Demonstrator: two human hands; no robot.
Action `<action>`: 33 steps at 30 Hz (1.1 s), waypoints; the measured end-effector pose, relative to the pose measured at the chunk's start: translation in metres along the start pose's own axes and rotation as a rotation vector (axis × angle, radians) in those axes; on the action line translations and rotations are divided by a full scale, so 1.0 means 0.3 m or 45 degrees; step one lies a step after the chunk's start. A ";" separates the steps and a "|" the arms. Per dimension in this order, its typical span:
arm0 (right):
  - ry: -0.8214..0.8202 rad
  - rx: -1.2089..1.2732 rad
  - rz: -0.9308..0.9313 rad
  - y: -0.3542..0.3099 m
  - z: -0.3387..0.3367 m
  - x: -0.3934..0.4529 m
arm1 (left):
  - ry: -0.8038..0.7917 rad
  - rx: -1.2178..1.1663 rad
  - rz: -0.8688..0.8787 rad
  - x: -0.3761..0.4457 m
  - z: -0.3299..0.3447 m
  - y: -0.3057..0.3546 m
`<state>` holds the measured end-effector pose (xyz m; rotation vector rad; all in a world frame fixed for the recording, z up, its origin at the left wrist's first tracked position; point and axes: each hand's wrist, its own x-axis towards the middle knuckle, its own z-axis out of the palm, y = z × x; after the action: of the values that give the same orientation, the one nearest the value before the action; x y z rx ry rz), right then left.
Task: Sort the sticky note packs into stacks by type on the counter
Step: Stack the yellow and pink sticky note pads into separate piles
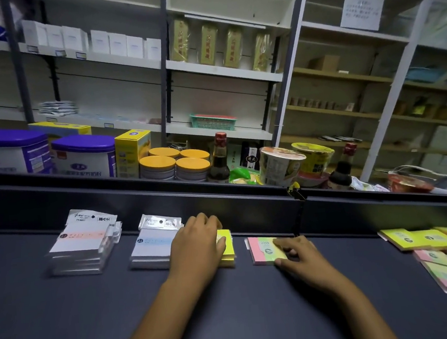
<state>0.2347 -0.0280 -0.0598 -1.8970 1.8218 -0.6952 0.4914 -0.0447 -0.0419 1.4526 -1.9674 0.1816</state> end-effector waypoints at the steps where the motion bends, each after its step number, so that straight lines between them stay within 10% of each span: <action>1: -0.001 0.000 -0.004 -0.002 -0.002 -0.004 | -0.007 -0.007 0.004 0.000 0.002 0.003; 14: 0.201 -0.371 0.006 0.034 -0.138 -0.221 | -0.221 -0.064 0.166 -0.033 -0.007 0.194; 33: 0.423 -0.664 0.087 0.518 -0.715 -0.856 | -0.318 -0.174 0.355 -0.293 -0.014 1.116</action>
<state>-0.0240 0.2287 -0.0032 -2.1124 2.4571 -0.5748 0.2087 0.1506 0.0005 1.1549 -2.3337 -0.0144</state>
